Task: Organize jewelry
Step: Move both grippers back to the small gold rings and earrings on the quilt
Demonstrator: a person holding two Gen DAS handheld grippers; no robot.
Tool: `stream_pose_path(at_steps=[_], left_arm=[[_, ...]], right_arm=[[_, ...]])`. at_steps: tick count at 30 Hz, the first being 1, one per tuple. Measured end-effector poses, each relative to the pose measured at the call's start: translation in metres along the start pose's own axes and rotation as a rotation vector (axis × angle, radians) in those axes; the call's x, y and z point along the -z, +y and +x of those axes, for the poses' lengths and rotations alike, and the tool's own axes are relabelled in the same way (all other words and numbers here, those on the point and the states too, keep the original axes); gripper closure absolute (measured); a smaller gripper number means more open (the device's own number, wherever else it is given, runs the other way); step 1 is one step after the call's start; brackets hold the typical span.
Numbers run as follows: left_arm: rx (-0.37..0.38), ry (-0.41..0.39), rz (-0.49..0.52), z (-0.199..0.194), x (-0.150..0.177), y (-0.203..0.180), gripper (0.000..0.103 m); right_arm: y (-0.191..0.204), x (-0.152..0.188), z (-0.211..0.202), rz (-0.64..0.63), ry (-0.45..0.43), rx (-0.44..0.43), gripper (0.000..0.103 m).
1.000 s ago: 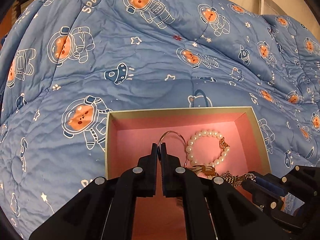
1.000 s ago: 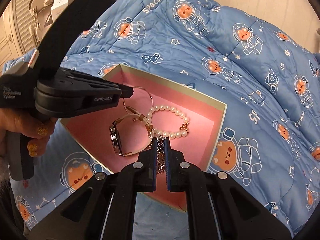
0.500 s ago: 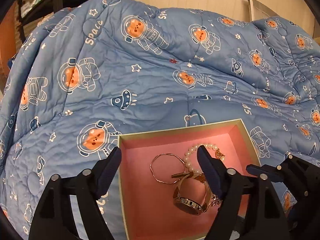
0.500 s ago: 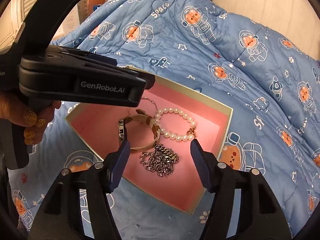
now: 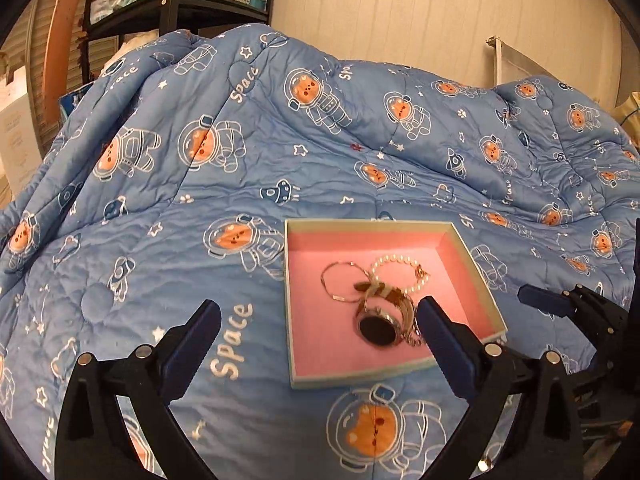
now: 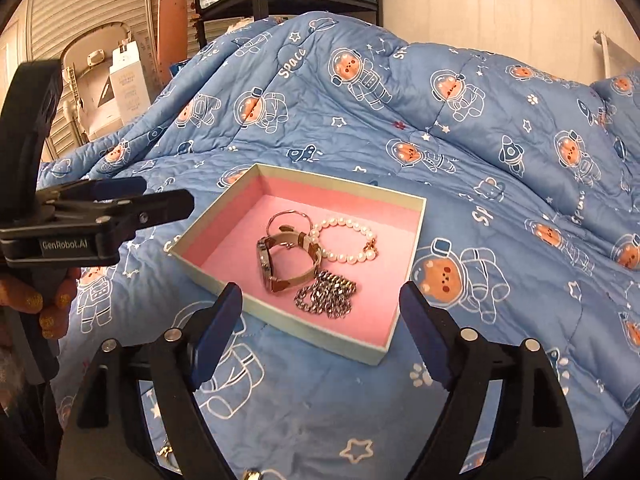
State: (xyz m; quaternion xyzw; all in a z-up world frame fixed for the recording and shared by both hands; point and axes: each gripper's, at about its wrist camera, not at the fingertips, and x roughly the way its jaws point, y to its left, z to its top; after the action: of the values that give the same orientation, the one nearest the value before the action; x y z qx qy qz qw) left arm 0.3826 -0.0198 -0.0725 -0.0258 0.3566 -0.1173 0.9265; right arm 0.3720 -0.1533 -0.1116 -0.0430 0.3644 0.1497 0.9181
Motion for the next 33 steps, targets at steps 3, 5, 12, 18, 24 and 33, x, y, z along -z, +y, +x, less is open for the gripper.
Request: stream_pose_path(at_steps=[3,5,12,18,24,33], left_arm=[[0.005,0.015,-0.002,-0.014,0.029,0.003,0.007],[-0.001,0.028,0.004,-0.022,0.048,0.003,0.007],[0.039,0.084,-0.020,-0.046,0.100,0.003,0.007],[0.074,0.098,0.048,-0.065,0.129,-0.017,0.007],[0.140,0.138,0.123,-0.073,0.147,-0.044,0.020],[0.194,0.217,0.181,-0.055,0.157,-0.075,0.064]], right_arm=[[0.003,0.021,-0.014,-0.002,0.016,0.009,0.023],[0.007,0.037,-0.022,-0.014,0.028,0.016,0.023],[0.008,0.083,-0.037,0.036,0.088,0.008,0.023],[0.020,0.108,-0.042,0.035,0.124,-0.008,0.033],[0.027,0.121,-0.043,0.019,0.153,-0.019,0.048],[0.030,0.125,-0.040,0.004,0.176,-0.049,0.060]])
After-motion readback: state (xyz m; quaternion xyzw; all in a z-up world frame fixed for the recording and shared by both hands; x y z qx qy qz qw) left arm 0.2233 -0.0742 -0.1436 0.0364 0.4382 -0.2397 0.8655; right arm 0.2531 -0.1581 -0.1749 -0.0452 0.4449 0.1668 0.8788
